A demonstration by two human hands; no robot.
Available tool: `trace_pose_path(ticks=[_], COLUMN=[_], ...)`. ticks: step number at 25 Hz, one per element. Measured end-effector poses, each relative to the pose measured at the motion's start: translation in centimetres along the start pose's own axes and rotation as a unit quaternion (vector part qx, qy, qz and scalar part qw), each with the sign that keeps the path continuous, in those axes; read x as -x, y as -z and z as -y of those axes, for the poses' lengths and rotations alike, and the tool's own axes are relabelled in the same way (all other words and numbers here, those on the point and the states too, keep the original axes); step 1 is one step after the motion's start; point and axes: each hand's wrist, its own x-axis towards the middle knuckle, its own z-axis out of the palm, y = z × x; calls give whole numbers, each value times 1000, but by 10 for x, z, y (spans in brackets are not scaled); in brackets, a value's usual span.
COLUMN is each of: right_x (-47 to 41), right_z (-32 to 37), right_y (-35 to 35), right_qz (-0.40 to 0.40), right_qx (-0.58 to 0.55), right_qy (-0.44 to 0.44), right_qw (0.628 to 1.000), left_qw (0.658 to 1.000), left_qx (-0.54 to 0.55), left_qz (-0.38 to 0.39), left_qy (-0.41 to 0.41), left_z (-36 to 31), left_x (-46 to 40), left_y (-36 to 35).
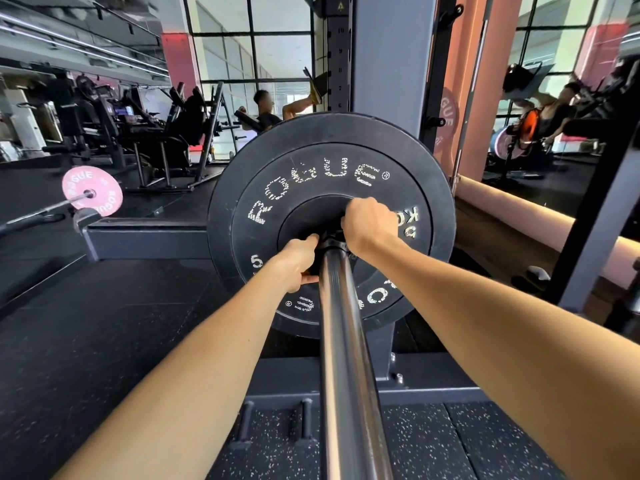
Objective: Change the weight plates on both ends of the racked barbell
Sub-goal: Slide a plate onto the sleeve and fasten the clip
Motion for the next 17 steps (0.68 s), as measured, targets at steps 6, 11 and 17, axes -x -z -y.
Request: trace_pose_path(ticks=[6,11,17], right_x=[4,6,-3], right_z=[10,13,-33], right_y=[-6,-7,1], right_qz=[-9,38,62], right_qx=[202,175,-183], right_qy=[145,192,-111], right_qw=[969,965,975], left_qw=[999,998,995], left_qx=[-9,-47,-77], left_qz=[8,-3,56], left_qy=[40,41,41], left_z=[-4,-3,-19], left_x=[5,10,22], left_y=[0,-2,-6])
